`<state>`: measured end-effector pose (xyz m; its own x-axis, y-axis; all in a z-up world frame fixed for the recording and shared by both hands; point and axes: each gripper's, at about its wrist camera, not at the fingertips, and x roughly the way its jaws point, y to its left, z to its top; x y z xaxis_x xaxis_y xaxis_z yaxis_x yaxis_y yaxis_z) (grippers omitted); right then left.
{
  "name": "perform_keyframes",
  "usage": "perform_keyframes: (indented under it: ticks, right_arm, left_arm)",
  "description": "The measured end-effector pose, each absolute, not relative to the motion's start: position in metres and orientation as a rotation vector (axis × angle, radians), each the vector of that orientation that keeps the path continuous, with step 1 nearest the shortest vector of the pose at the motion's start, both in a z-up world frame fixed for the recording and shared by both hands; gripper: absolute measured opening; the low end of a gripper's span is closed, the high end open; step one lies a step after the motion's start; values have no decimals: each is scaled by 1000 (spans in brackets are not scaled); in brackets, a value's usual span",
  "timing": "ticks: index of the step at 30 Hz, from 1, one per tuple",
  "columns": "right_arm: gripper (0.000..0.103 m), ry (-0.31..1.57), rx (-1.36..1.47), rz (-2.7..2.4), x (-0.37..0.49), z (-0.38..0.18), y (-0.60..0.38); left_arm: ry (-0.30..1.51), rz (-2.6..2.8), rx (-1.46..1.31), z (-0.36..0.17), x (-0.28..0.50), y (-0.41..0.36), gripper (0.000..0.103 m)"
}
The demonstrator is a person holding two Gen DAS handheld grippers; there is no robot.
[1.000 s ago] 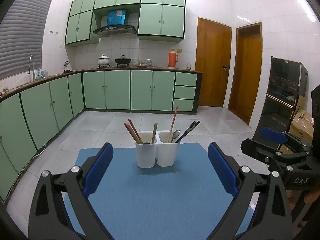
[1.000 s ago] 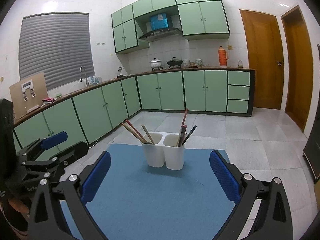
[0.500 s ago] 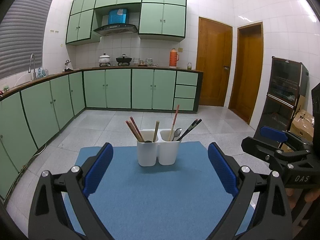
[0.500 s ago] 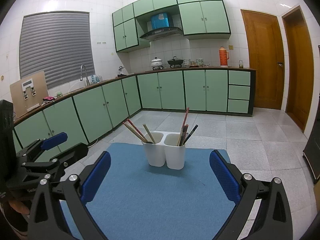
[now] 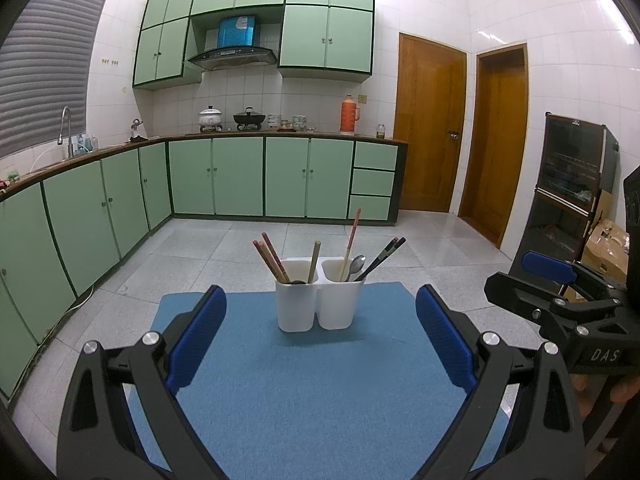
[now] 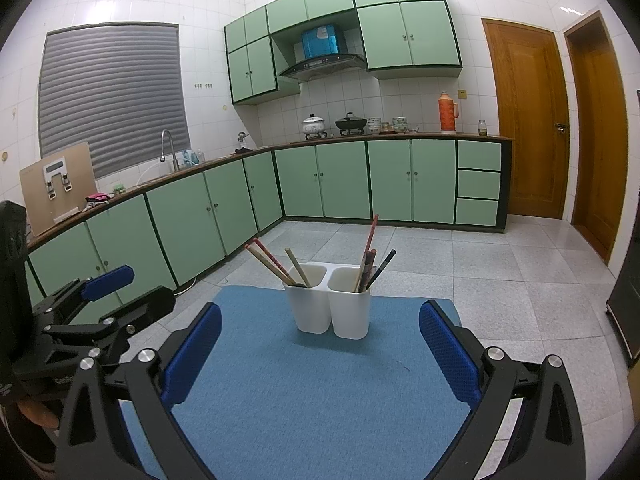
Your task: Organize utensils
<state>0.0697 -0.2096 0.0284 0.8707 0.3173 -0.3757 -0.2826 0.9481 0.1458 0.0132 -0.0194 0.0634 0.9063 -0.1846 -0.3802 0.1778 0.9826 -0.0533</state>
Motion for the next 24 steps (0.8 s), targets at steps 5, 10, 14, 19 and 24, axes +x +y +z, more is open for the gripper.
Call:
perform_keyframes:
  ticks: [5,10,14,19,24]
  right_arm:
    - [97,408,87,314,70,28,-209]
    - [97,409,85,315,71,27,-208]
    - [97,410,85,316,72,25,-207]
    - [97,413,84,315,72,25,-207]
    - [97,419,84,315,75,19,-206]
  left_arm:
    - [396,-182,-21,62,14,-20,93]
    - [397,-176,-24,60,14,-20,93]
    - [398,-174,-25,60,14,-20,93]
    - [398,-175,-25,60,14,-20,93]
    - [398,-175,-24,60,15,-20,93]
